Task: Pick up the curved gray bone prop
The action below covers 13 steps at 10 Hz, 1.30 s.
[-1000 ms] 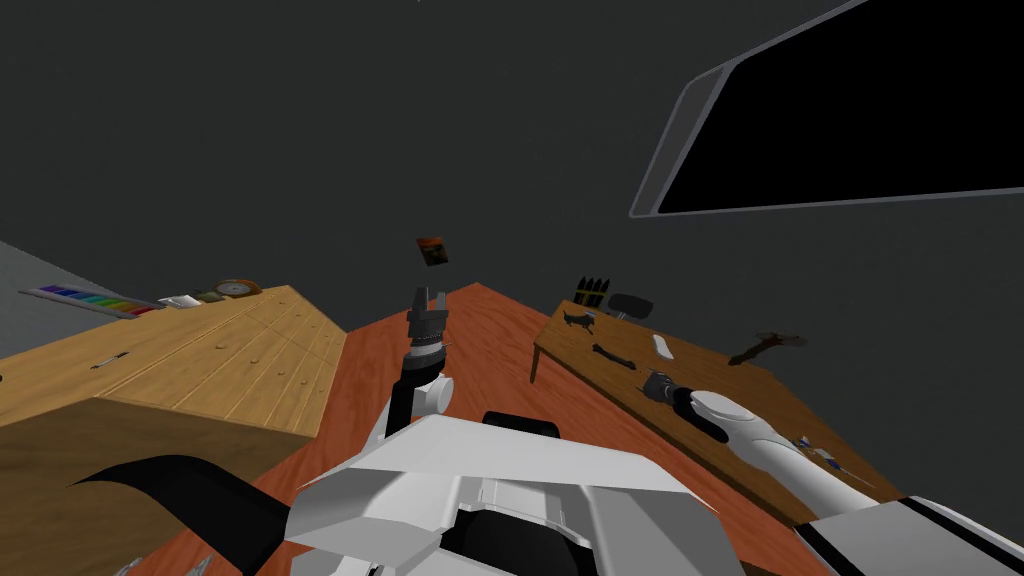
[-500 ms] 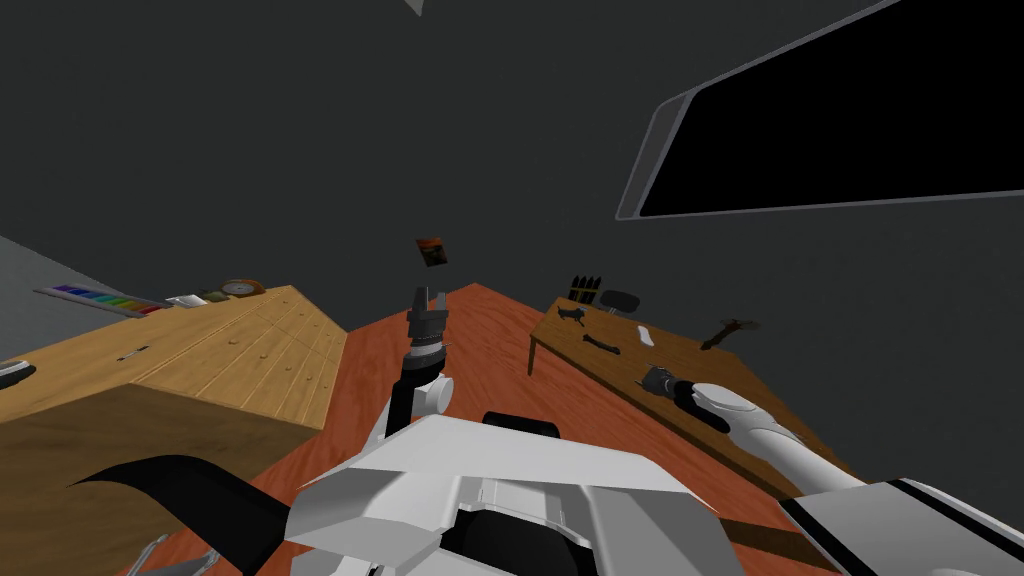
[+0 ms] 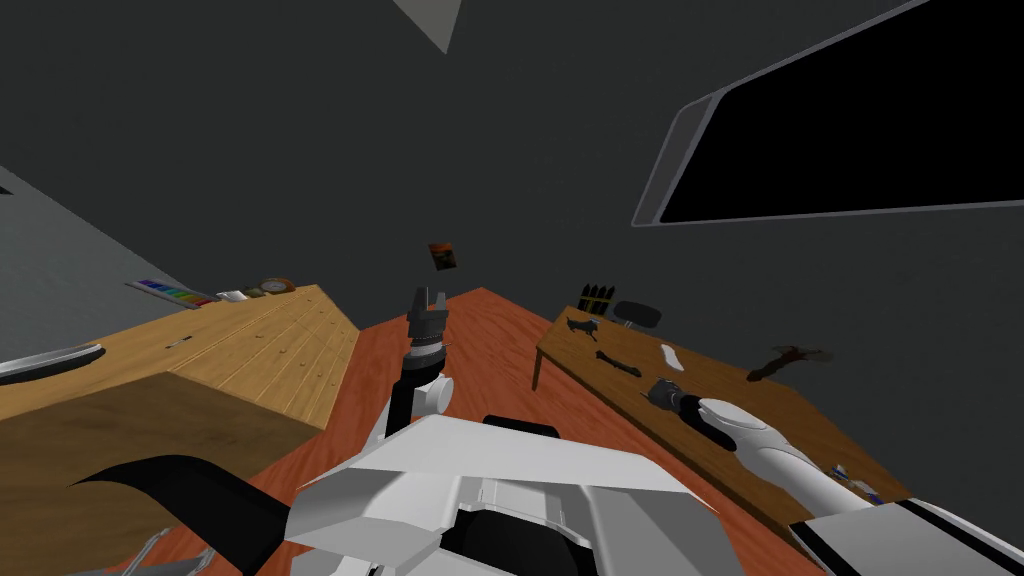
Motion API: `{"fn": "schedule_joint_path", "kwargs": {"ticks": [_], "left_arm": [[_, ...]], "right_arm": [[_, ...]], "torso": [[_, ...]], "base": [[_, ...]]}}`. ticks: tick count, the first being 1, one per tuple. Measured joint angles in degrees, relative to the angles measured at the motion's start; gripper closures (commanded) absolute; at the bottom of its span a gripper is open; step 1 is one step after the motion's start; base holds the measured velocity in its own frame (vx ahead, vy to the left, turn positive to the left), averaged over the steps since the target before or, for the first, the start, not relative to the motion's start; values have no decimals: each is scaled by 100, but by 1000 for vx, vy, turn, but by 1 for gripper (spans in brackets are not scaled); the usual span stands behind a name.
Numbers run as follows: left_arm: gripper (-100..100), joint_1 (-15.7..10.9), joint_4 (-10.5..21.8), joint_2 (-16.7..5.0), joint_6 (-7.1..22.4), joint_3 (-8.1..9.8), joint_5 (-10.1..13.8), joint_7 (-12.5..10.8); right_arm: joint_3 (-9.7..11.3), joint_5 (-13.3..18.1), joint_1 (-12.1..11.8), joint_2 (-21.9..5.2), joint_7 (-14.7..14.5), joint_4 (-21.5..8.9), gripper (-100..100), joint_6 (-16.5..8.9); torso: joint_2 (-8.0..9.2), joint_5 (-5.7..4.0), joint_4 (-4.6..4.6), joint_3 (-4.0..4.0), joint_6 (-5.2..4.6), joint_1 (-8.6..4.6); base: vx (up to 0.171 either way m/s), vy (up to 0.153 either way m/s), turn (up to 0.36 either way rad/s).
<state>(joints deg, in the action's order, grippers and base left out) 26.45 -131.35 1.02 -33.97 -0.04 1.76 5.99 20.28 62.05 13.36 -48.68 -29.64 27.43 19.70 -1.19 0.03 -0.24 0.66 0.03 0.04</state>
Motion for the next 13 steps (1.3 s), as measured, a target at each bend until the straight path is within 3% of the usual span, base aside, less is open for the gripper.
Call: {"fn": "schedule_joint_path", "kwargs": {"ticks": [1, 2, 3, 5, 6, 8, 10, 13], "left_arm": [[0, 0, 0, 0, 0, 0, 0, 0], [0, 0, 0, 1, 0, 0, 0, 0], [0, 0, 0, 1, 0, -1, 0, 0], [0, -1, 0, 1, 0, 0, 0, 0], [0, 0, 0, 0, 0, 0, 0, 0], [0, -2, 0, 1, 0, 0, 0, 0], [0, -1, 0, 1, 0, 0, 0, 0], [0, -3, 0, 1, 1, 0, 0, 0]], "right_arm": [[161, 36, -165, -67, 147, 273, -100, -157], [176, -12, -189, -11, 121, 214, -100, -254], [96, -99, -276, 81, -106, 153, -100, -321], [223, -132, -474, 92, -127, 324, -100, -530], [436, -113, -638, 56, 37, 545, -100, -719], [311, -173, -627, 172, -187, 386, -100, -735], [53, -272, -643, 439, -718, 48, -100, -639], [370, -211, -796, 310, -377, 381, -100, -823]], "torso": [[19, 1, 1, -8, -7, 10], [15, 4, 3, -8, -2, 24], [10, 6, 0, -4, -3, 33], [36, 5, 5, -18, -6, 16], [27, 3, 5, -14, -5, 12], [74, 4, 13, -39, -9, 14], [70, 4, 13, -38, -8, 15], [113, 6, 22, -62, -10, 18]], "base": [[237, 47, 93], [263, 65, 138], [226, 48, 88], [202, -4, 86], [173, -3, 52], [76, -6, 53], [90, 6, 18], [-1, 6, -4]]}}
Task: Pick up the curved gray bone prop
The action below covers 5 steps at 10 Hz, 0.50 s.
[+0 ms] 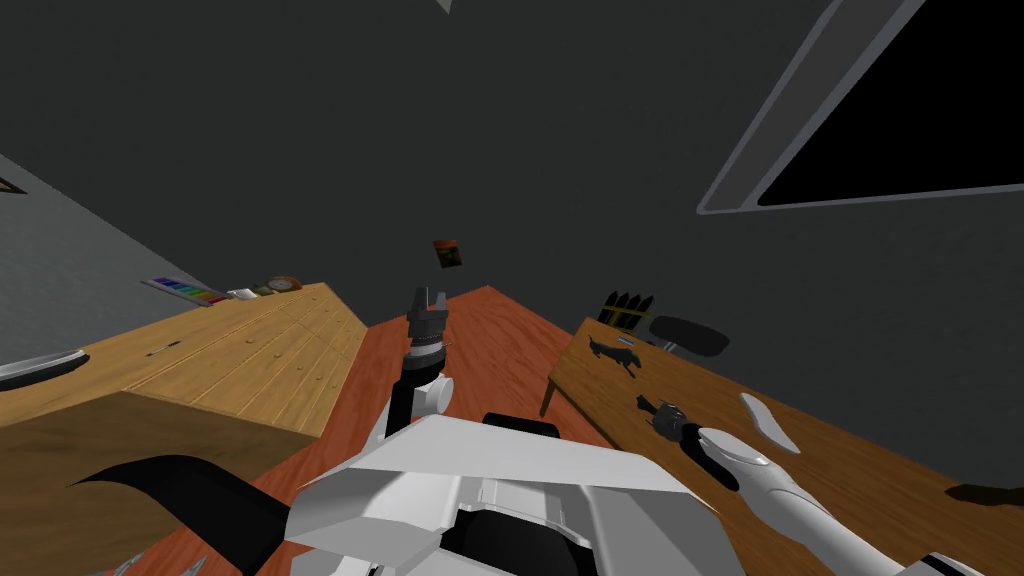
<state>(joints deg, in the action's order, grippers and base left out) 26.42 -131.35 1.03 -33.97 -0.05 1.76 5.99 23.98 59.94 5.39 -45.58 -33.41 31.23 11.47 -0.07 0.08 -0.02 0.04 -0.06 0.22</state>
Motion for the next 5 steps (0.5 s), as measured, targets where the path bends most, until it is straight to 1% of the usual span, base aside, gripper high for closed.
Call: {"fn": "schedule_joint_path", "kwargs": {"ticks": [1, 2, 3, 4, 5], "left_arm": [[0, 0, 0, 0, 0, 0, 0, 0], [0, 0, 0, 0, 0, 0, 0, 0], [0, -1, 0, 0, 0, 0, 0, 0], [0, -2, 0, -1, 0, 0, 0, 0], [0, -1, 0, -1, 0, 1, 0, 0]], "right_arm": [[3, 0, -1, -1, 23, 4, 0, -4], [3, 0, -1, -1, 21, 4, -100, -4], [-60, -36, 25, 99, -28, -114, -100, -44], [7, -59, 16, 142, 60, -128, -100, -159], [151, -73, 23, 161, 260, -117, -100, -307]], "torso": [[2, 0, 1, -1, 0, -1], [1, 0, 1, -1, 0, -2], [10, -4, 3, -6, 6, -17], [21, -8, 5, -13, 5, -37], [35, -10, 7, -20, 1, -44]], "base": [[0, 0, 0], [-39, -47, 220], [-73, -108, 354], [-108, -116, 254], [-73, -75, 36]]}}
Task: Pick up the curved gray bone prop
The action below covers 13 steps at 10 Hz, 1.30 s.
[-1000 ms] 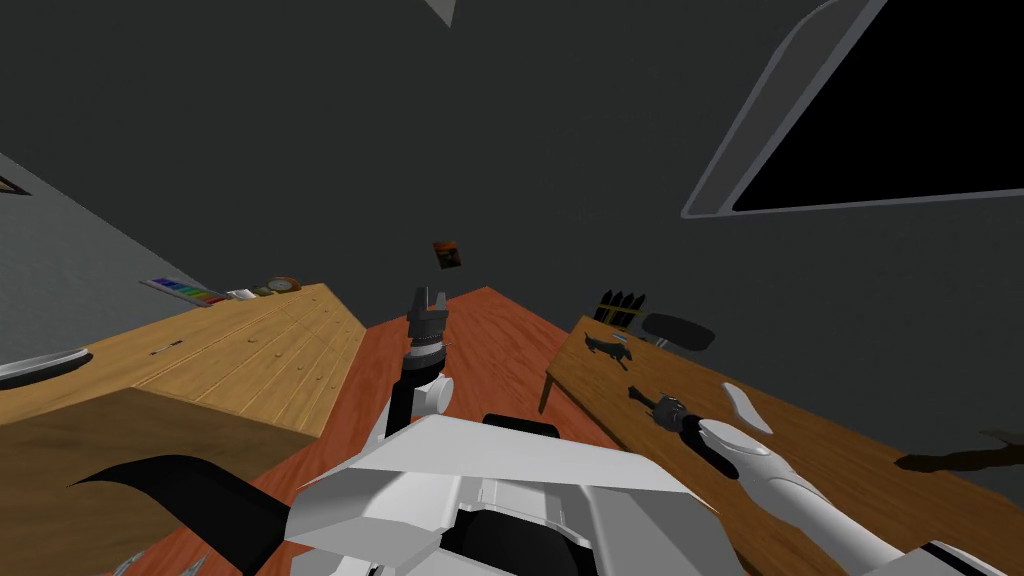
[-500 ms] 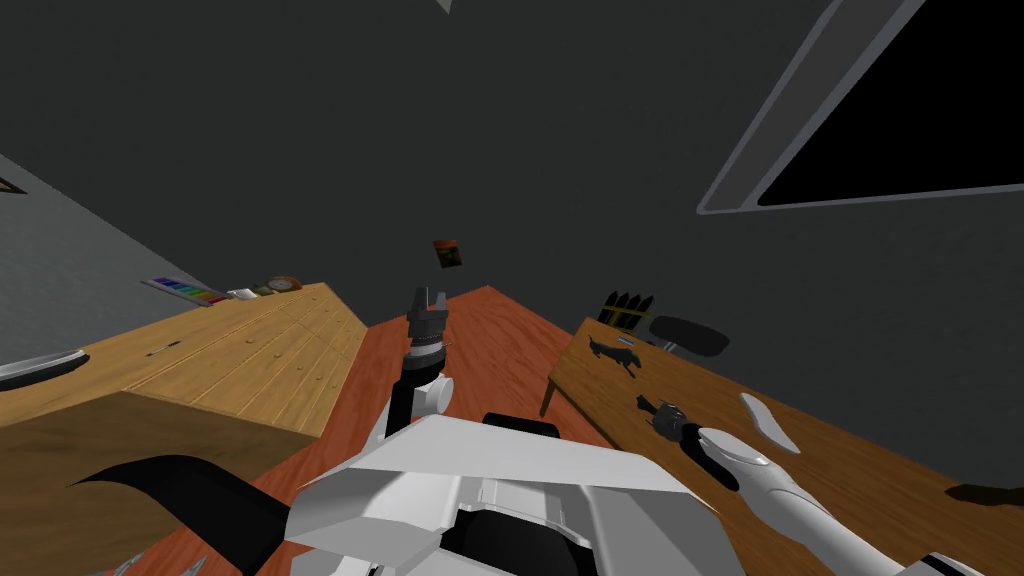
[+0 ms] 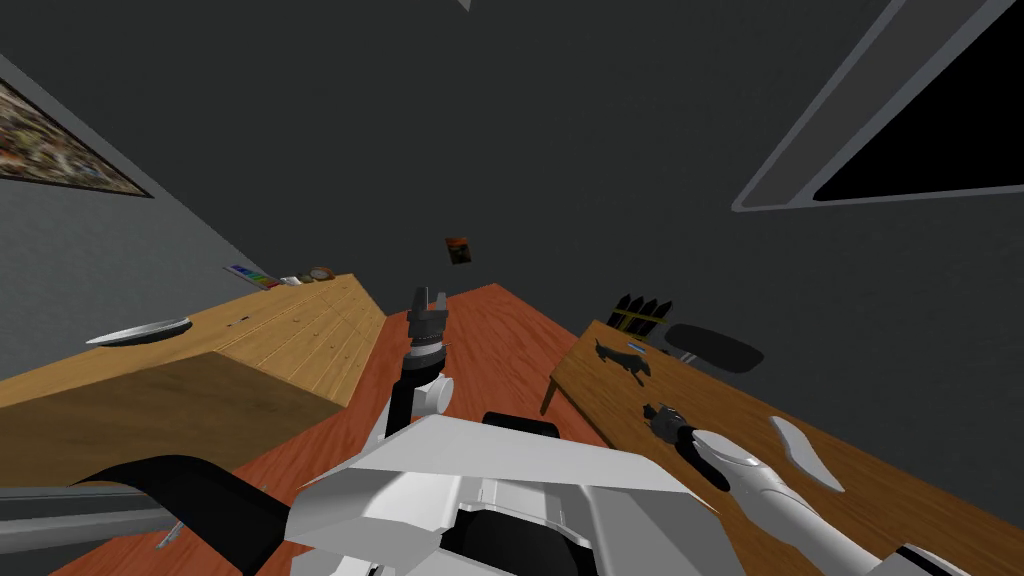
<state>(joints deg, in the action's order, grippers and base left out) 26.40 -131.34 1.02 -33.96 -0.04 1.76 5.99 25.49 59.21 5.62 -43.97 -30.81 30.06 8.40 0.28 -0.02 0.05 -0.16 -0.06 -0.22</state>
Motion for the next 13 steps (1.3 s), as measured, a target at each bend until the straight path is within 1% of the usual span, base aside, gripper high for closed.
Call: {"fn": "schedule_joint_path", "kwargs": {"ticks": [2, 3, 7, 8, 9, 11, 12, 13], "left_arm": [[0, 1, 0, 1, 0, 0, 0, 0], [0, 1, 0, 1, 0, 0, 0, 0], [0, 2, 0, 1, 0, 0, 0, 0], [0, 2, 0, 1, 0, 0, 0, 0], [0, 2, 0, 1, 0, 0, 0, 0], [0, 3, -1, 1, -1, 0, 0, 0], [0, 3, -1, 2, -1, -1, 0, 0], [0, 3, -1, 2, -1, -1, 0, 0]], "right_arm": [[-81, -48, 61, 134, -39, -192, -100, -72], [-82, -51, 64, 141, -42, -200, 100, -80], [-75, -42, 63, 135, -56, -198, 100, -81], [-73, -41, 62, 136, -57, -198, 0, -79], [-73, -41, 62, 136, -58, -198, 100, -79], [-157, -5, 45, 56, -177, -122, 100, 64], [-116, 28, 14, -41, -170, -12, 100, 140], [-158, 52, -24, -107, -223, 68, 100, 232]], "torso": [[-16, 1, -3, 8, 2, 15], [-30, -1, -6, 17, -1, 16], [-43, -4, -8, 24, -6, 20], [-43, -3, -7, 23, -7, 21], [-42, -3, -7, 23, -7, 21], [-64, 5, -12, 35, -18, 52], [-68, 8, -12, 37, -16, 64], [-67, 9, -11, 36, -13, 68]], "base": [[-35, -38, 78], [-6, -3, -7], [0, 0, 0], [0, 0, 0], [51, 40, -200], [95, 102, -285], [84, 116, -227], [32, 53, -47]]}}
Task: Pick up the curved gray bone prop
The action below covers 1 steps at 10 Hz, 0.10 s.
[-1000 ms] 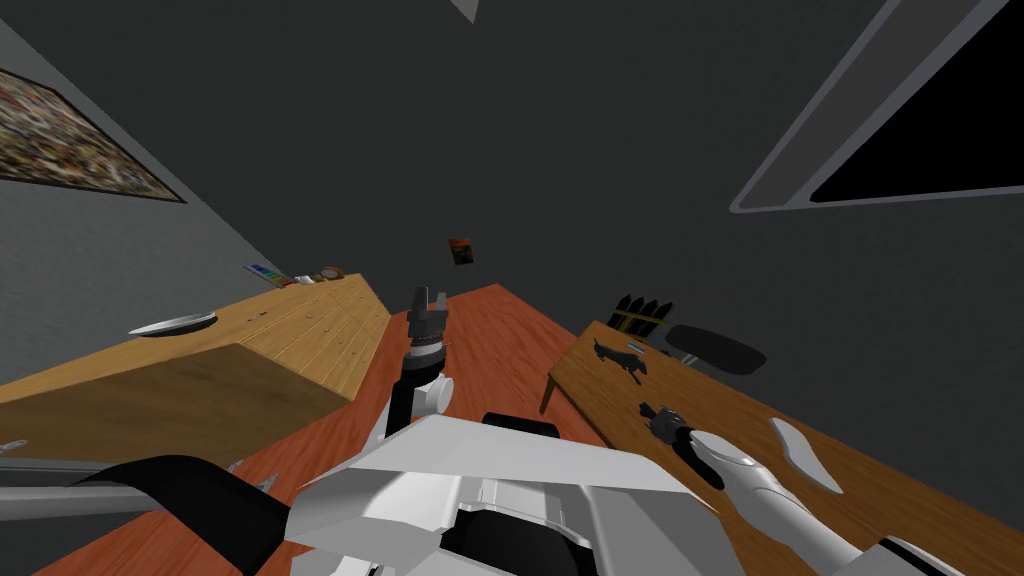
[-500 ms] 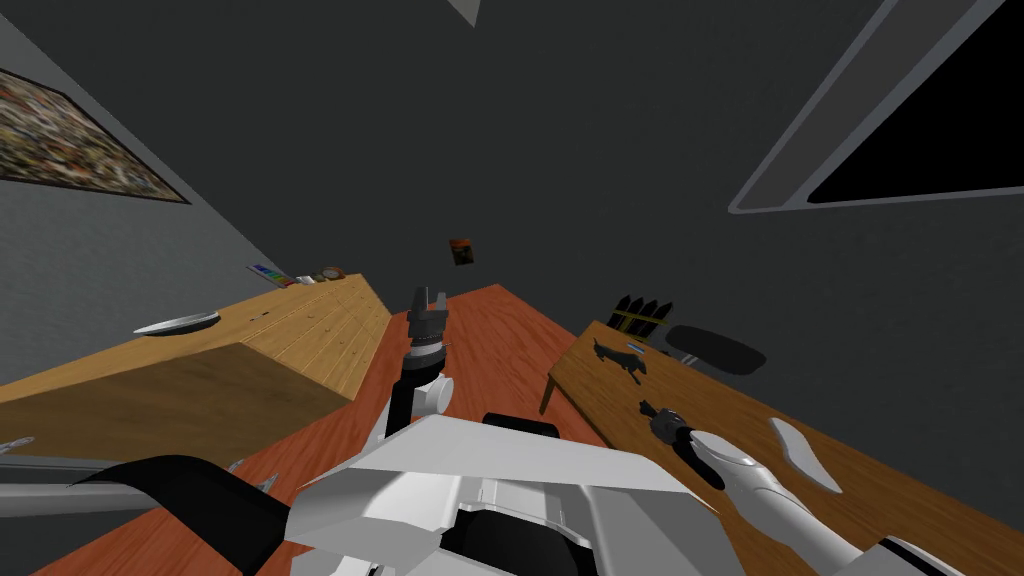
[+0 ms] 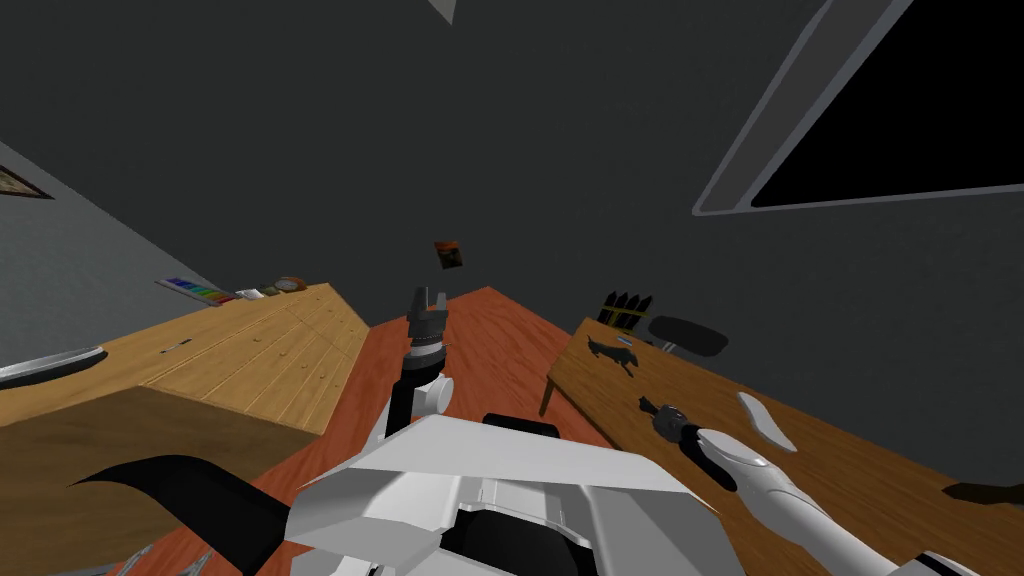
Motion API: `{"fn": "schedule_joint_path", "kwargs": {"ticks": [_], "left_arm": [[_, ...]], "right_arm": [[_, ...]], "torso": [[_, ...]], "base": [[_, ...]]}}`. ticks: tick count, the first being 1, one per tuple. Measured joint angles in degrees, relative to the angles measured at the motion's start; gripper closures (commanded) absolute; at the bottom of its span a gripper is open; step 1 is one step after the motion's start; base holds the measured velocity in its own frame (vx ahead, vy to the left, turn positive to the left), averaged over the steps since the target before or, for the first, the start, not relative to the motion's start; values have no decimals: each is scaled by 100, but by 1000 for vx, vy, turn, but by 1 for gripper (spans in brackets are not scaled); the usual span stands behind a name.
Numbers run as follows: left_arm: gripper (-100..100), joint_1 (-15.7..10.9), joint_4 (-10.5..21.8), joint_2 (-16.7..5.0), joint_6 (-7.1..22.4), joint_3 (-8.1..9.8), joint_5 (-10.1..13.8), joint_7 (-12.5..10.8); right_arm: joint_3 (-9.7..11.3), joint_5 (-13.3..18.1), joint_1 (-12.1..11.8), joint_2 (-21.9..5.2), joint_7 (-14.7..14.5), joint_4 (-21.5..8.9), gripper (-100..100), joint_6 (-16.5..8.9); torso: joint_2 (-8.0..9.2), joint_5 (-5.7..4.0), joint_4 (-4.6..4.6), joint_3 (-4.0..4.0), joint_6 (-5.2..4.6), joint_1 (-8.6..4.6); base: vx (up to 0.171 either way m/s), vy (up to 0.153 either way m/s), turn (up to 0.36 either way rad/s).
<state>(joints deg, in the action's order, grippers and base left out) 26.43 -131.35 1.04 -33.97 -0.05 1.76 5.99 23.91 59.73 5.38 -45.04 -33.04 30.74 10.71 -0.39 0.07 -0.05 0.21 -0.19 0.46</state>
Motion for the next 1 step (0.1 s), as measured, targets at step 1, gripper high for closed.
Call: {"fn": "schedule_joint_path", "kwargs": {"ticks": [1], "left_arm": [[0, -1, 0, 0, 0, 0, 0, 0]], "right_arm": [[-7, 3, -8, -6, -22, 5, 0, 23]], "torso": [[11, -4, 4, -7, 7, -19]], "base": [[5, 11, 6]]}}
